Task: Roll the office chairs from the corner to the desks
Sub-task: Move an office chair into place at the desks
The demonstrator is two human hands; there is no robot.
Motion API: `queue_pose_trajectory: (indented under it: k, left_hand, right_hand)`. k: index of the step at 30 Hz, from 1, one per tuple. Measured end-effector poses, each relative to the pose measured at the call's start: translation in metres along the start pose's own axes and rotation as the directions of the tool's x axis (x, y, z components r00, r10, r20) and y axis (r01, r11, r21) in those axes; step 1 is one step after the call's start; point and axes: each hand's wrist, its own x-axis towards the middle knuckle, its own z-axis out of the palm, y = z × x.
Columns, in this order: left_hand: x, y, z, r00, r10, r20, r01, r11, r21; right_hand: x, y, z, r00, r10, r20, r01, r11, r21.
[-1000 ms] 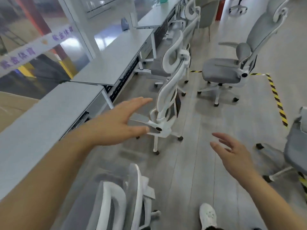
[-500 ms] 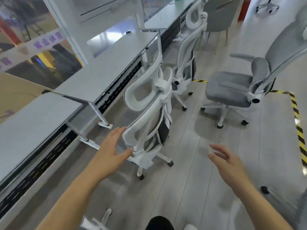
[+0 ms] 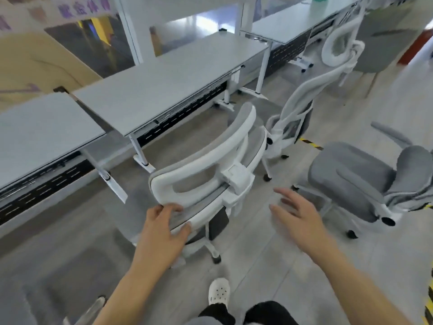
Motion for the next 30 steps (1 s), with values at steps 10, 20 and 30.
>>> queue_pose_trajectory:
  k: [10, 20, 30]
  left_hand:
    - [-0.013, 0.006, 0.009, 0.989, -0.082, -0.125, 0.087, 0.996, 0.028]
    - [-0.025, 0.027, 0.074, 0.798, -0.216, -0.562, 0.338, 0.934, 0.12]
    - [-0.029, 0.025, 0.105, 0.667, -0.164, -0.727, 0.305, 0.95, 0.065]
  right_hand:
    - [0.161, -0.025, -0.008, 0.895, -0.387, 0.223, 0.429, 0.884, -0.188]
    - [0.247, 0.003, -0.006, 0.662, -0.64, 0.389, 0.705, 0.709, -0.034]
    - [0.263, 0.039, -0.011, 0.673, -0.55, 0.495, 0.723, 0.629, -0.285]
